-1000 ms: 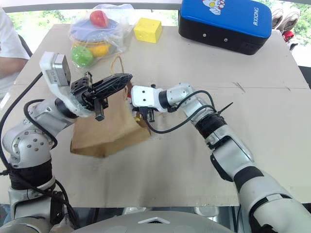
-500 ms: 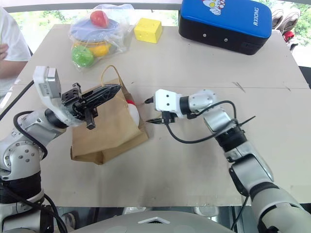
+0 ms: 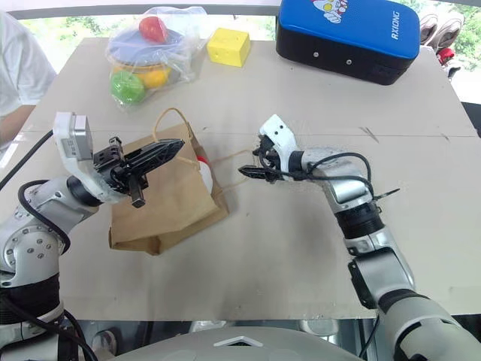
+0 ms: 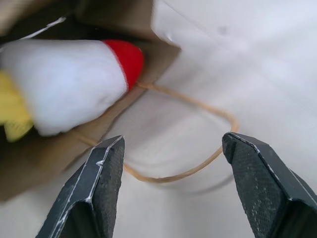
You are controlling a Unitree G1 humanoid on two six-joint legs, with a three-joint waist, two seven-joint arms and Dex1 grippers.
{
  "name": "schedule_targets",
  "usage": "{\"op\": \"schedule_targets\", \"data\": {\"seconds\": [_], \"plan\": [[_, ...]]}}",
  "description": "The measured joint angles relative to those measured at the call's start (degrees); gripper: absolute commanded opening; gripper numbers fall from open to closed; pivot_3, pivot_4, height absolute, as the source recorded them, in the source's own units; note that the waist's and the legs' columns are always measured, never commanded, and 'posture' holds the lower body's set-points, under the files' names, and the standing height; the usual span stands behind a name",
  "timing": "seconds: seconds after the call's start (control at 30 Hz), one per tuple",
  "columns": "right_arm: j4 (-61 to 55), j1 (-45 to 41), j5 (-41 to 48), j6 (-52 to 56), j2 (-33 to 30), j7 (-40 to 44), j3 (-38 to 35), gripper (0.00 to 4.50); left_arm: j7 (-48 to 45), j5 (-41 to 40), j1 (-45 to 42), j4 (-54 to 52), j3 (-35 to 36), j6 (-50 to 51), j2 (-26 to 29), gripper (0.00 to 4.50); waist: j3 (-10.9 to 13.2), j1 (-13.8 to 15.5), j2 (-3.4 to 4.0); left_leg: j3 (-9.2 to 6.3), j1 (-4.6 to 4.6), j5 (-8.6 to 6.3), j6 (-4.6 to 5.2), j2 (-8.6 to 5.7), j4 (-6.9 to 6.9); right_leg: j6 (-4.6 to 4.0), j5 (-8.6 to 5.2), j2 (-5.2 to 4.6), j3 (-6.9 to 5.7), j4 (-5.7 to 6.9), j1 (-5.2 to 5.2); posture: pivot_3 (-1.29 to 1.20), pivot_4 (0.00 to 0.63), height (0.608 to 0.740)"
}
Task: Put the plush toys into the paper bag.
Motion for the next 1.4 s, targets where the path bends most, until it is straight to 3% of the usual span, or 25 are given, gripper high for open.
{"op": "schedule_targets", "data": {"seconds": [0.03, 0.13, 0.27, 0.3, 0.47, 0.57, 0.7, 0.93, 1.03, 1.17, 1.3, 1.4], "plan": [[2.6, -1.0, -0.6, 0.0, 0.6, -0.9, 0.6, 3.06, 0.2, 0.0, 0.1, -0.2, 0.1, 0.0, 0.0, 0.0, 0.0, 0.0, 0.0, 0.01, 0.0, 0.0, 0.0, 0.0, 0.0, 0.0, 0.0, 0.0, 0.0, 0.0, 0.0, 0.0, 0.15, 0.74], [8.4, -2.7, -2.4, -3.4, 1.6, -2.0, 2.1, 2.27, 0.8, 0.0, 0.6, -1.8, 0.6, 0.0, 0.0, 0.0, 0.0, 0.0, 0.0, 0.03, 0.0, 0.0, 0.0, -0.01, 0.0, 0.0, 0.0, 0.0, 0.01, -0.02, -0.01, 0.0, 0.15, 0.74], [9.7, -2.7, -1.7, -3.9, 2.0, -0.9, 2.0, 0.33, 2.2, -0.3, 2.1, -4.0, 1.6, 0.0, 0.0, 0.0, 0.0, 0.0, 0.0, 0.02, 0.0, 0.0, 0.0, 0.0, -0.01, 0.01, 0.0, 0.0, 0.01, -0.01, -0.01, 0.0, 0.15, 0.74], [9.6, -2.6, -1.6, -3.9, 1.7, -1.0, 1.9, 0.02, 2.4, -0.3, 2.4, -4.0, 1.6, 0.1, 0.0, 0.0, 0.0, 0.0, 0.0, 0.01, 0.0, 0.0, 0.0, 0.0, -0.01, 0.01, 0.0, 0.0, 0.01, 0.0, -0.01, 0.0, 0.15, 0.74], [2.6, -1.0, 2.6, -1.3, -0.7, -2.0, -4.9, 0.02, 3.2, -0.8, 3.3, -4.4, 3.1, 0.1, 0.0, 0.0, 0.0, 0.1, 0.01, 0.01, -0.03, 0.0, 0.0, 0.0, -0.01, 0.01, 0.0, -0.01, 0.0, -0.02, -0.02, 0.0, 0.15, 0.74], [-4.4, 1.3, 5.3, -1.2, -2.5, -1.7, -7.2, 0.89, 3.6, -0.9, 3.1, -4.4, 3.0, 0.1, 0.0, 0.0, 0.0, 0.1, 0.0, -0.01, -0.03, -0.01, 0.01, 0.0, -0.03, 0.01, 0.0, 0.0, -0.01, -0.02, -0.01, 0.0, 0.15, 0.74], [-6.5, 4.0, 5.7, 1.3, -1.8, -6.1, -7.7, 2.81, 3.7, -0.9, 1.6, -4.2, 2.3, 0.1, 0.0, 0.0, 0.0, -0.1, 0.0, 0.02, -0.01, 0.0, 0.01, 0.0, -0.03, 0.01, 0.0, 0.02, 0.02, 0.0, -0.04, 0.0, 0.15, 0.74], [-5.1, 4.9, 8.3, 7.6, 0.9, -8.4, -7.2, 2.81, 2.8, 0.0, -0.2, -2.4, 1.1, 0.0, 0.0, 0.0, 0.0, -0.1, 0.0, 0.02, -0.01, 0.0, 0.01, 0.01, -0.04, 0.01, 0.0, 0.04, 0.03, 0.0, -0.04, 0.0, 0.15, 0.74], [-3.4, 5.4, 8.7, 8.7, 2.0, -8.3, -5.8, 2.02, 2.5, 0.2, -0.6, -1.9, 1.1, 0.0, 0.0, 0.0, 0.0, -0.1, 0.01, 0.03, -0.02, 0.0, 0.01, 0.0, -0.04, 0.01, 0.0, 0.03, 0.03, -0.02, -0.04, 0.0, 0.15, 0.74], [-3.0, 5.4, 9.4, 9.4, 2.6, -7.6, -4.8, 0.08, 2.4, 0.2, -0.7, -1.9, 1.1, 0.0, 0.0, 0.0, 0.0, -0.1, 0.01, 0.01, -0.02, 0.0, 0.01, 0.0, -0.04, 0.01, 0.0, 0.03, 0.01, -0.01, -0.04, 0.0, 0.15, 0.74], [-3.0, 5.5, 10.7, 7.3, 3.1, -6.5, -5.6, 0.08, 3.0, 0.1, -0.7, -2.1, 1.1, 0.0, -0.1, 0.0, 0.0, -0.1, 0.0, 0.02, -0.02, 0.0, 0.01, 0.01, -0.04, 0.02, 0.0, 0.03, 0.02, -0.02, -0.04, 0.0, 0.15, 0.74], [-5.3, 5.7, 15.8, 6.8, 4.1, -6.0, -10.9, 0.08, 4.7, -0.8, -1.8, -2.2, 1.1, 0.2, -1.0, 0.0, 0.0, 0.1, 0.01, -0.01, -0.04, 0.0, 0.01, 0.01, -0.04, 0.02, 0.0, 0.02, -0.01, -0.02, -0.04, 0.0, 0.15, 0.74]]}}
